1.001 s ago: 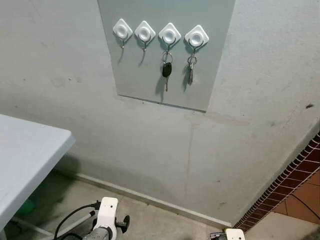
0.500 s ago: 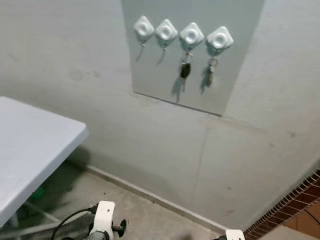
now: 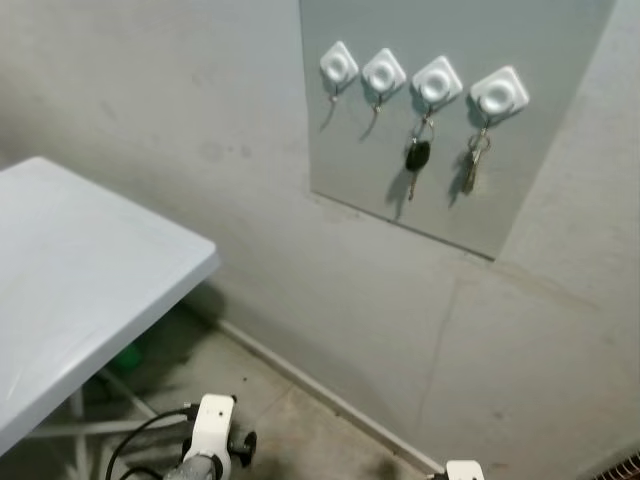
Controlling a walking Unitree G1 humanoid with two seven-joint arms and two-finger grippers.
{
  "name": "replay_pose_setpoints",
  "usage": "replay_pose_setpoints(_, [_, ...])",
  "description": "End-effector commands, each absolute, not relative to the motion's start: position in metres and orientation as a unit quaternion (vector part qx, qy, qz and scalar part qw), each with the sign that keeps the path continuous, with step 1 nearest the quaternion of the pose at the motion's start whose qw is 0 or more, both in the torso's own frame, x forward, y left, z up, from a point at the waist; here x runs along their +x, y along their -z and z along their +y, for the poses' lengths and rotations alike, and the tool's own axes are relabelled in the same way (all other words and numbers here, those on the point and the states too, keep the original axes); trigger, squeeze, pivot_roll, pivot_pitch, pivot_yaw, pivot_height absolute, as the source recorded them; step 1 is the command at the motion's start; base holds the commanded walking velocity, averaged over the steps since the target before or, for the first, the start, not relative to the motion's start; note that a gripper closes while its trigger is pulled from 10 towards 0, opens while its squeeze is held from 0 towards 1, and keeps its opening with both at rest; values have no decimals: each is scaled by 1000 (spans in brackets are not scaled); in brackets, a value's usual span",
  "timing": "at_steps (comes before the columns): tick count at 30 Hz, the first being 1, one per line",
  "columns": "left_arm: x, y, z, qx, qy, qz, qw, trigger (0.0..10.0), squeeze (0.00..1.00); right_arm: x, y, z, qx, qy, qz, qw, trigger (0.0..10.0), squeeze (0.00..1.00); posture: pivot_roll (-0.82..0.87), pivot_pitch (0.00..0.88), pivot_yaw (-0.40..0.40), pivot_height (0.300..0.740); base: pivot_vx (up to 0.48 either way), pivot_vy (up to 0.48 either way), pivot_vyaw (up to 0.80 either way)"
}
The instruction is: Hang keys on a hook
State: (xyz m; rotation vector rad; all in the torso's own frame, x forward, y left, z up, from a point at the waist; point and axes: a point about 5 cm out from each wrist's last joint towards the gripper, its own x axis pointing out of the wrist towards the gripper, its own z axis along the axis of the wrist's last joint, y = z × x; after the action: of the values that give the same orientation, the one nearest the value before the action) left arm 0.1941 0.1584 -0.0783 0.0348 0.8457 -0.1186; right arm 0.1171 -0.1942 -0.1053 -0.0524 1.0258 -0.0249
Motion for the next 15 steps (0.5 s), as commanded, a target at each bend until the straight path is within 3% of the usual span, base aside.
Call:
replay_pose_setpoints(1, [191,79,170,26,46,418,907,10000,0,120,106,-187,-17,4,490,872,10000,0,-73,0,57,732,0,0,800])
replay_pose_setpoints(15, [188,81,174,22,35,423,905,10000,0,118,106,-188,-15,5,494,869,10000,0,-63,0,52,732,0,0,800])
